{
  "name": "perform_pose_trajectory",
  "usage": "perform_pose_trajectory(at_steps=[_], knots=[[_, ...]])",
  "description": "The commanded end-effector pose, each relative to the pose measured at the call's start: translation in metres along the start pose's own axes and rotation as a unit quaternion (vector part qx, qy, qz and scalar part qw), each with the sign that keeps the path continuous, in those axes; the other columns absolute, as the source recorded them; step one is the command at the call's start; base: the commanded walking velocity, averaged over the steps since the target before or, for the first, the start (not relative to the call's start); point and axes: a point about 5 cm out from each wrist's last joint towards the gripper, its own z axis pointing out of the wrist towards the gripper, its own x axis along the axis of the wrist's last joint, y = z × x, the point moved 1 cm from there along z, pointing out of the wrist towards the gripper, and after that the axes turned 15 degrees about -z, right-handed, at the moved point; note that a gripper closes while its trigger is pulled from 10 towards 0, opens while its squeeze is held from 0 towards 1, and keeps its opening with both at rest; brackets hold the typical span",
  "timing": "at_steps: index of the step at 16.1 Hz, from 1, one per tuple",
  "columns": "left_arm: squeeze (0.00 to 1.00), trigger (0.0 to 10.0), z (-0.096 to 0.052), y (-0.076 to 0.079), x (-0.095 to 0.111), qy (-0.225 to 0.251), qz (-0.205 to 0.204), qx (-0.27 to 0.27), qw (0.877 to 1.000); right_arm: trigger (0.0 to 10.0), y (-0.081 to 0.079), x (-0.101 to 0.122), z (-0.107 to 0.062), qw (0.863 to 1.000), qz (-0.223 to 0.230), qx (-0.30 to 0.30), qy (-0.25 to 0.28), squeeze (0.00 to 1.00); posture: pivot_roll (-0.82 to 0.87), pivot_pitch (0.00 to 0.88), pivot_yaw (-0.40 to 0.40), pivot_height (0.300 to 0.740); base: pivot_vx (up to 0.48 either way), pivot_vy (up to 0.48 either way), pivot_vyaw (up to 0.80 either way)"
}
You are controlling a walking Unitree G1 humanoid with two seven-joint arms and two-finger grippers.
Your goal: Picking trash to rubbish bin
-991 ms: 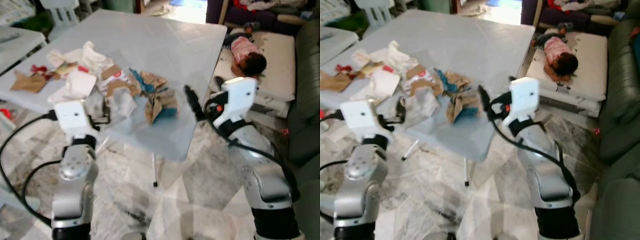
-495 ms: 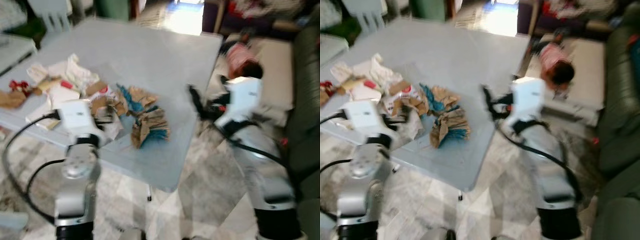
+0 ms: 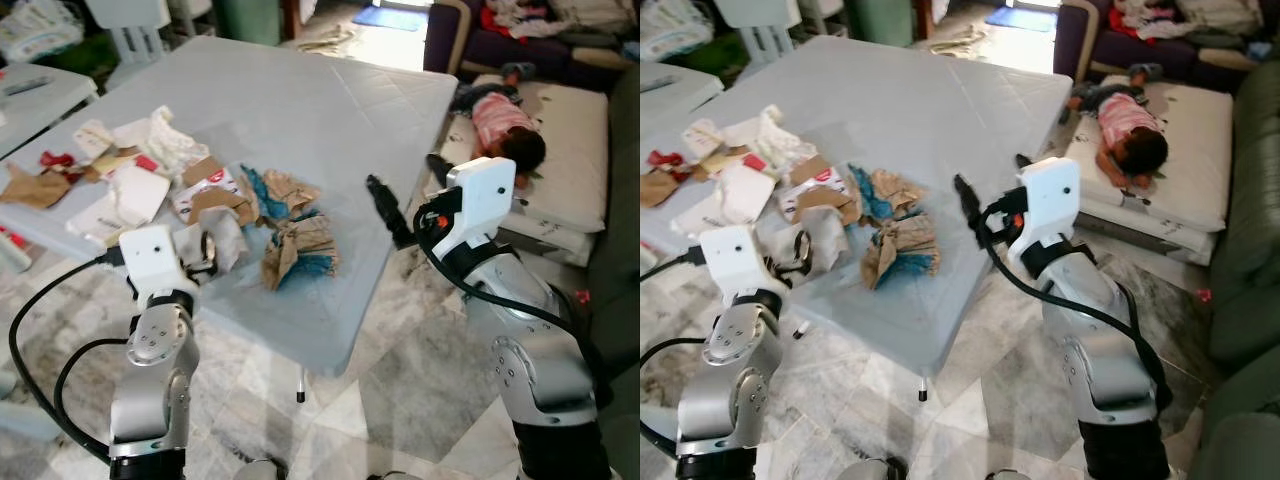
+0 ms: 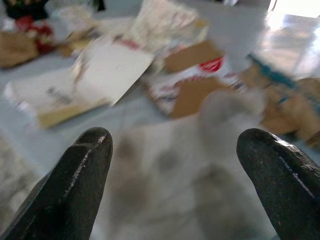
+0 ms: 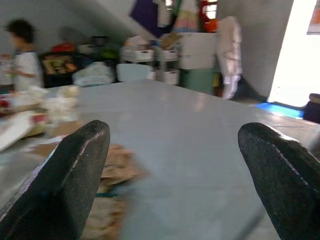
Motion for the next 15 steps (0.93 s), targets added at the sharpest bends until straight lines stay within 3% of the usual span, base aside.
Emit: perform_pose_trajectory(at_steps=[1,5,10,13,15], knots=[[0.00,10.0,0.002,-0.005,-0.002,-0.012,-0.003,0.014,1.000,10.0,-0.005,0.003,-0.003,1.000,0.011,0.023,0.003,0.00,0.04,0.154,0.001,0.740,0.000,0.000,0.00],[0.00,10.0,0.007,0.001,-0.015,-0.057,-0.014,-0.017,0.998,10.0,-0.012,0.003,-0.008,0.997,0.025,0.068,-0.003,0.00,0.02,0.160,0.000,0.740,0.000,0.000,0.00],[0.00,10.0,0.021,0.021,-0.012,-0.053,-0.030,-0.095,0.994,10.0,-0.010,0.008,-0.010,0.998,0.017,0.065,0.002,0.00,0.00,0.164,-0.001,0.740,0.000,0.000,0.00],[0.00,10.0,0.027,0.019,-0.006,-0.043,-0.023,-0.086,0.995,10.0,-0.008,0.008,-0.013,0.998,0.015,0.061,-0.002,0.00,-0.01,0.169,-0.001,0.740,0.000,0.000,0.00],[0.00,10.0,0.028,0.006,-0.020,-0.078,-0.016,-0.051,0.995,10.0,-0.008,0.009,-0.014,0.998,0.016,0.062,-0.004,0.00,-0.02,0.172,-0.003,0.740,0.000,0.000,0.00]])
